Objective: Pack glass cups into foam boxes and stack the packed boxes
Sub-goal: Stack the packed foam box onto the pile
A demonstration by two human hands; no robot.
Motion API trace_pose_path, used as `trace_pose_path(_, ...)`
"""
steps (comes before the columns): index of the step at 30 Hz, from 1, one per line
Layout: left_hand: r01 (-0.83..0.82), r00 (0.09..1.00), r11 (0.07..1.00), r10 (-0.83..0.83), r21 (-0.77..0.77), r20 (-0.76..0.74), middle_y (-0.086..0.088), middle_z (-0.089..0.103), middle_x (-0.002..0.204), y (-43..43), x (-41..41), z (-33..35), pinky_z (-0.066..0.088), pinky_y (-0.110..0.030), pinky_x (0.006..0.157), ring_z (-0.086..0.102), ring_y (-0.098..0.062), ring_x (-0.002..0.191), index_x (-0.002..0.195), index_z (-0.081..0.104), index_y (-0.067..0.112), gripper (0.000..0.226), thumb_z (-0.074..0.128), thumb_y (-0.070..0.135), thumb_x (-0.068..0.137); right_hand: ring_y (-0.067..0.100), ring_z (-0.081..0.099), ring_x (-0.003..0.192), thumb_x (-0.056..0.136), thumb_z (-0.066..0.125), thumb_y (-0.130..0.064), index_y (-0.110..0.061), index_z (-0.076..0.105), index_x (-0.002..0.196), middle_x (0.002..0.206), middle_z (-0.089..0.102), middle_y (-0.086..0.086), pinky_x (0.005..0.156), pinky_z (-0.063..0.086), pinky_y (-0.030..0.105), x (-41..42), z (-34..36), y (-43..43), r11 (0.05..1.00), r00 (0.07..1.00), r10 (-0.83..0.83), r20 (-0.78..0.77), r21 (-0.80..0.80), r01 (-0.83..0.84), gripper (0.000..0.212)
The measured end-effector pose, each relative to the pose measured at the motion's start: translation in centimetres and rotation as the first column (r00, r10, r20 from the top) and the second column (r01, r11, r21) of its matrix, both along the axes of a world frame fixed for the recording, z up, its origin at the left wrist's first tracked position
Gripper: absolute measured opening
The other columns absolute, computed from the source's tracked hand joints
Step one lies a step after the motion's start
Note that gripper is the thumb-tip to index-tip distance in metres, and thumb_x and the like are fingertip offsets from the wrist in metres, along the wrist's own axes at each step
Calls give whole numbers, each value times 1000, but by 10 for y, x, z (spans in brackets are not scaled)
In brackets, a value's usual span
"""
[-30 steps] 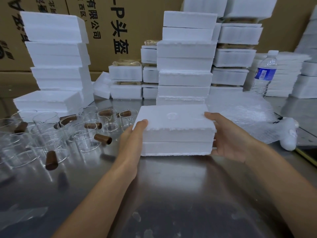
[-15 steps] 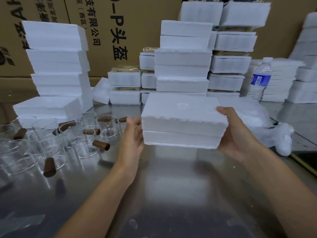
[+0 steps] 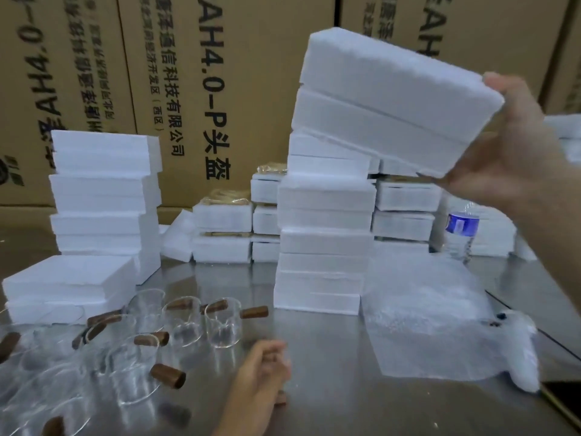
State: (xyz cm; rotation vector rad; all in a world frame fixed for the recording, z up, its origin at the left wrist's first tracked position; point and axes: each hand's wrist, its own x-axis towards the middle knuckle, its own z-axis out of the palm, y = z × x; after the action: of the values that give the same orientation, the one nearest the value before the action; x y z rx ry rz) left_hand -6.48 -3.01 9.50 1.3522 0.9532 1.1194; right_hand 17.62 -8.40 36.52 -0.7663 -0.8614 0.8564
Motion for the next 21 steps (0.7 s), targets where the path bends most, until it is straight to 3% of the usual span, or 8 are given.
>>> trace_pose_path(3,-3,999,1000,4,-8,44,-4,61,65,5,6,-2,45,-17,48,57,-9,51,79,65,7,30,56,-22,80,31,67,92,74,68,-37,-17,57,109,117,56,5,75,56,46,-2,33,29,997,999,-45,-16,-59,44,41)
trace_pose_path(6,-16,998,1000,17,-17,63,-14,60,67,8,11,3,40,-9,50,53,-18,56,73,63,0,24,60,-24,75,30,64,92,72,68,-36,-17,58,104,112,57,6,72,57,47,-7,42,62,984,996,-71,46,-163,78,38)
trace_pose_path(8,16,994,998,-9,-60,110,-16,57,64,5,13,12,39,-10,49,55,-18,52,73,62,-3,13,66,-4,60,28,63,93,71,68,-40,-16,58,99,110,57,6,71,57,45,-8,40,82,966,993,-59,99,-243,82,38)
trace_pose_path(11,46,989,997,-37,-58,141,-19,56,68,7,13,14,39,-14,52,53,-26,65,81,63,-2,49,64,18,36,29,65,89,69,69,-43,-13,57,109,108,58,9,63,57,39,-5,32,104,936,986,-63,153,-333,111,52)
trace_pose_path(13,75,990,996,-68,-52,123,-22,54,79,7,14,16,41,-16,57,50,-27,71,81,63,7,39,66,11,43,31,65,89,69,70,-43,-15,57,107,108,58,8,61,56,40,1,25,114,926,980,-83,179,-351,142,49)
trace_pose_path(16,3,1000,995,0,98,-28,-21,57,79,13,16,2,42,-14,58,50,-24,65,80,65,12,30,67,-16,69,31,64,89,73,67,-43,-19,56,101,106,56,5,60,56,42,10,12,125,920,975,-73,209,-363,146,38)
trace_pose_path(21,15,999,991,-10,129,-44,-19,62,82,14,12,-11,41,-14,58,55,-26,64,78,67,8,25,65,-17,74,29,66,88,76,64,-46,-20,60,102,104,60,6,66,57,42,24,4,136,911,966,-70,249,-380,164,37)
